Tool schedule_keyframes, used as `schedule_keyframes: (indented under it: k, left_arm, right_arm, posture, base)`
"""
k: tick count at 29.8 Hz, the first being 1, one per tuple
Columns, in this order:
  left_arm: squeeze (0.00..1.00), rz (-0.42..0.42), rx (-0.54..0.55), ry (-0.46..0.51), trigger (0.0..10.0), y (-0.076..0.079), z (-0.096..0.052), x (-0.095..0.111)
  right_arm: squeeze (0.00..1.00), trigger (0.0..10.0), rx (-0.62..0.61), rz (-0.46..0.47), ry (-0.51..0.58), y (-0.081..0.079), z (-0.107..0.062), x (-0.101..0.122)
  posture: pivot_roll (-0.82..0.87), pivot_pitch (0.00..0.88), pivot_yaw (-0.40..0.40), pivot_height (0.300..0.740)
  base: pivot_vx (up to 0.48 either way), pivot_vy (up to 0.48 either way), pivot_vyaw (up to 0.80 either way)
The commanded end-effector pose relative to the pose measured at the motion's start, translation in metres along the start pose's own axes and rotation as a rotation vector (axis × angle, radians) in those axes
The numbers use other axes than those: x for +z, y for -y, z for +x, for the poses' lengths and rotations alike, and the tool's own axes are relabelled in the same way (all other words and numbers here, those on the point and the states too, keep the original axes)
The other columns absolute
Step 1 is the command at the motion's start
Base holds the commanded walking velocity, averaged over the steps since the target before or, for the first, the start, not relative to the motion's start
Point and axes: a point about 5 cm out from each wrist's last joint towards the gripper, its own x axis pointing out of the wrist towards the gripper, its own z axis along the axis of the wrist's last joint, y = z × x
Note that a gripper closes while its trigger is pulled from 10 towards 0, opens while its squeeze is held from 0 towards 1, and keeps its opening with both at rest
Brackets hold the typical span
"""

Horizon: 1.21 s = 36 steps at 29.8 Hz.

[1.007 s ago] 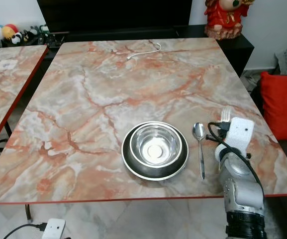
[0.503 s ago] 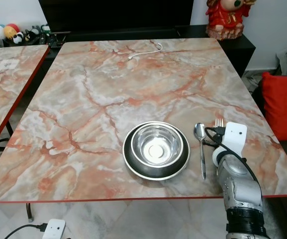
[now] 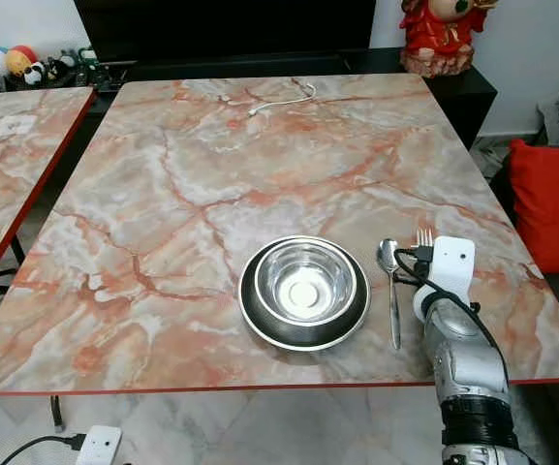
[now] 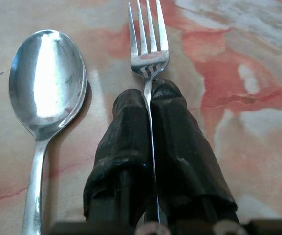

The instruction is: Setting the table

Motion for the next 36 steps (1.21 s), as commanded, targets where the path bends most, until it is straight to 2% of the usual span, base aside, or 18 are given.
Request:
schedule_keyframes:
  k: [1,5,11,17,25,36]
  left_arm:
    - [0.00,-0.003,0.000,-0.035,10.0,-0.001,-0.002,-0.009]
    - [0.00,0.001,-0.004,-0.032,10.0,0.004,-0.002,-0.009]
    - [0.00,0.005,-0.007,-0.032,10.0,0.006,-0.002,-0.010]
    - [0.00,0.006,-0.011,-0.031,10.0,0.007,-0.002,-0.010]
    - [0.00,0.010,-0.010,-0.034,10.0,0.006,-0.002,-0.011]
    - [0.00,0.010,-0.019,-0.032,10.0,0.012,-0.002,-0.010]
  right_arm:
    - [0.00,10.0,0.014,-0.012,0.006,0.000,0.002,-0.001]
    - [0.00,10.0,0.014,-0.041,0.024,0.000,0.002,0.000]
    - [0.00,10.0,0.017,-0.025,0.026,-0.001,0.001,-0.001]
    - [0.00,10.0,0.020,-0.032,0.004,-0.002,0.000,-0.011]
    - [0.00,10.0,0.019,-0.002,-0.004,-0.003,-0.002,-0.018]
    - [0.00,10.0,0.023,0.020,-0.016,-0.005,-0.003,-0.024]
  posture:
    - [-0.11,0.135,0.031,0.740]
    - [-0.11,0.135,0.034,0.740]
    - [-0.11,0.135,0.036,0.740]
    - [-0.10,0.133,0.037,0.740]
    - [-0.10,0.134,0.039,0.740]
    - [-0.10,0.134,0.040,0.740]
  base:
    - [0.000,0.000,0.00]
    - [0.000,0.000,0.00]
    - [0.000,0.000,0.00]
    - [0.000,0.000,0.00]
    - [0.000,0.000,0.00]
    - [0.000,0.000,0.00]
